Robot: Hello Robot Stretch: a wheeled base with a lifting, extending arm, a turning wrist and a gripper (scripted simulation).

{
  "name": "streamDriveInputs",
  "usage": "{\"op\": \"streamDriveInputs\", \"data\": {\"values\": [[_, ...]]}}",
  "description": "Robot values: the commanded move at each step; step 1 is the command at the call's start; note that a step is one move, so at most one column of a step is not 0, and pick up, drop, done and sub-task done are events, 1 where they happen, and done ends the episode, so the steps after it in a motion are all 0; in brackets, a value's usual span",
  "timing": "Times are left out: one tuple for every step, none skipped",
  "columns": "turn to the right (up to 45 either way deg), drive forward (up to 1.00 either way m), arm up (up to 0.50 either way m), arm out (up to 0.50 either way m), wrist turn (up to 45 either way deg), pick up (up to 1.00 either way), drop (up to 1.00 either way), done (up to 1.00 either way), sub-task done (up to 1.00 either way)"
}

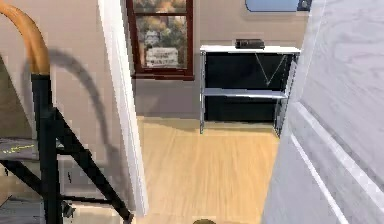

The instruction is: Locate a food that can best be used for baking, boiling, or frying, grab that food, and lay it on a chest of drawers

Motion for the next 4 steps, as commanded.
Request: {"op": "streamDriveInputs", "data": {"values": [[0.0, 1.0, 0.0, 0.0, 0.0, 0.0, 0.0, 0.0, 0.0], [0.0, 0.25, 0.0, 0.0, 0.0, 0.0, 0.0, 0.0, 0.0], [45.0, 0.0, 0.0, 0.0, 0.0, 0.0, 0.0, 0.0, 0.0], [3.0, 0.0, 0.0, 0.0, 0.0, 0.0, 0.0, 0.0, 0.0]]}}
